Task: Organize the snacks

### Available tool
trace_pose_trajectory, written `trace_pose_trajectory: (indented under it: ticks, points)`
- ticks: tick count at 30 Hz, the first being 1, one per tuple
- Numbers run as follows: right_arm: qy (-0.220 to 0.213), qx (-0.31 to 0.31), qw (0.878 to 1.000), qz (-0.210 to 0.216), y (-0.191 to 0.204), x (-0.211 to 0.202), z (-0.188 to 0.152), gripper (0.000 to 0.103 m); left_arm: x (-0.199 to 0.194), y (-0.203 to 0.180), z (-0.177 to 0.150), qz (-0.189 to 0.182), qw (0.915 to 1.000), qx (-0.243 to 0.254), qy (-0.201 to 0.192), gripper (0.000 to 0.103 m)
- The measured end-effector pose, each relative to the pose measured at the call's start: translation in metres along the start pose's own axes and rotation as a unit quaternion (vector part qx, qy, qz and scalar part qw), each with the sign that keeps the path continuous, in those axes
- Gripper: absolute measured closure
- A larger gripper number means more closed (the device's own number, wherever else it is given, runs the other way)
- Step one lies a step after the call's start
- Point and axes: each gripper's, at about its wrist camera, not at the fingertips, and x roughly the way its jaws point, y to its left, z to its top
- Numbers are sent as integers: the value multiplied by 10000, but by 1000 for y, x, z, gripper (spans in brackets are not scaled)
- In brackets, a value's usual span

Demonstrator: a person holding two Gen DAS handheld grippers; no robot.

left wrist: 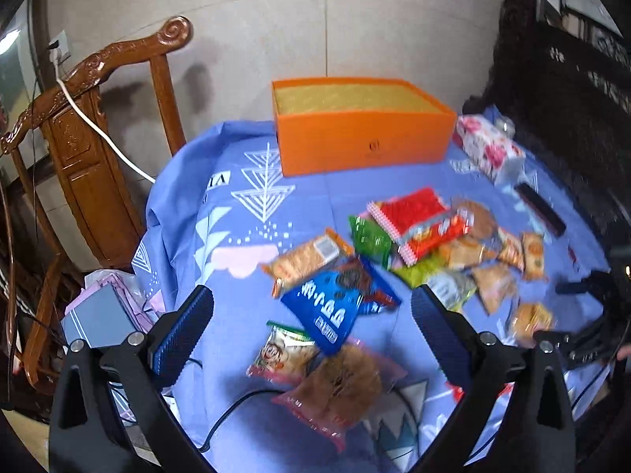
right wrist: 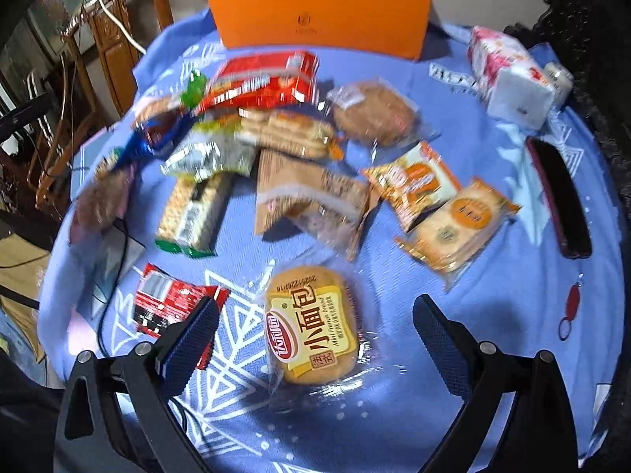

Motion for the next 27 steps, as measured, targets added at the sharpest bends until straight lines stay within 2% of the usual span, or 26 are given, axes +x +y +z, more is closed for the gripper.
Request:
trace_pose_trajectory:
  ticks: [3, 4, 5, 6, 11, 16, 18, 20, 23, 25, 27]
  points:
    - [143, 50, 9999, -15, 1, 11, -2, 4, 12, -1, -8, -36, 9998, 169, 123, 4]
    - [163, 63, 9998, -53, 1, 14, -3, 8, 15, -1, -9, -53, 9997, 215, 118, 4]
    - [173, 88, 9998, -92, 1, 16, -3, 13, 20, -2, -10, -106, 9994, 296, 122, 4]
    - [210, 113, 9997, -70, 1, 18, -3, 27, 24, -2, -10, -143, 9992, 361, 127, 4]
    - [264, 160, 9995, -3, -2, 18, -3, 48, 55, -12, -8, -401, 9943, 962, 219, 4]
    - [301, 115, 9994, -118, 6, 13, -4, 51, 88, -25, -8, -677, 9824, 1730, 201, 5]
    - [271, 207, 9993, -144, 8, 9, -4, 51, 97, -27, -6, -670, 9776, 1988, 149, 5]
    - [231, 287, 9992, -162, 10, 4, -1, 51, 106, -26, -2, -740, 9739, 2142, 126, 5]
    - [234, 449, 9985, -205, 8, 0, 1, 51, 114, -25, 3, -1086, 9683, 2244, 149, 8]
    - [242, 587, 9977, -228, 6, 0, 2, 51, 121, -29, 2, -1292, 9586, 2529, 218, 18]
    - [224, 736, 9968, -224, 3, -3, 3, 50, 129, -34, -1, -1467, 9469, 2841, 324, 22]
